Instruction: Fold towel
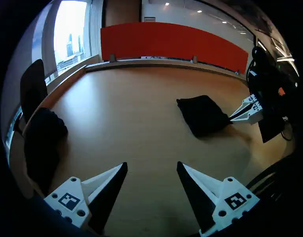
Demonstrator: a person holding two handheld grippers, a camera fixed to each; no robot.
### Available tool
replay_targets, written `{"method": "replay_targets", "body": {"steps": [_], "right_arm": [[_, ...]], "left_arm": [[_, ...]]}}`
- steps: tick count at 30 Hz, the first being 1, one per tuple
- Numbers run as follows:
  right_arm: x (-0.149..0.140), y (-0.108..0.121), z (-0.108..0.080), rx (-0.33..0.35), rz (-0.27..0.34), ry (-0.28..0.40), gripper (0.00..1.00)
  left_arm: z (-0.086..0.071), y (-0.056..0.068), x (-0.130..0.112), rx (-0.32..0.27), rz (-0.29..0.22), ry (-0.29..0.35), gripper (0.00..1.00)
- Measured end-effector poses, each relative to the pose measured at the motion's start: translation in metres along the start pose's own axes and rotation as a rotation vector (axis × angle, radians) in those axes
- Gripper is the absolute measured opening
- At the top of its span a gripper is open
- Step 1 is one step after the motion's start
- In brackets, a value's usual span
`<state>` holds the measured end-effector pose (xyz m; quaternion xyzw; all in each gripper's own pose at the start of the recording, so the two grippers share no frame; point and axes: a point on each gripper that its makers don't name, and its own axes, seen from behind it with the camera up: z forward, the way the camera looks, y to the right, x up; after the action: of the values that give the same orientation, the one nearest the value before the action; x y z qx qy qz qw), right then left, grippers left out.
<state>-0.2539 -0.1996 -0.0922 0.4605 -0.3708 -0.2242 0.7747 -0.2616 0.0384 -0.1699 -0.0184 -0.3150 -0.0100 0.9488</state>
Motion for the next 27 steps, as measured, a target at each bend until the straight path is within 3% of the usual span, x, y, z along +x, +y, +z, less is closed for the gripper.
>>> {"method": "replay_targets", "body": {"steps": [27], "right_arm": [[0.133, 0.042, -0.059, -0.095, -0.067, 0.215, 0.03]], "left_arm": [[-0.003, 0.000, 0.016, -0.027, 0.024, 0.032, 0.92]]}}
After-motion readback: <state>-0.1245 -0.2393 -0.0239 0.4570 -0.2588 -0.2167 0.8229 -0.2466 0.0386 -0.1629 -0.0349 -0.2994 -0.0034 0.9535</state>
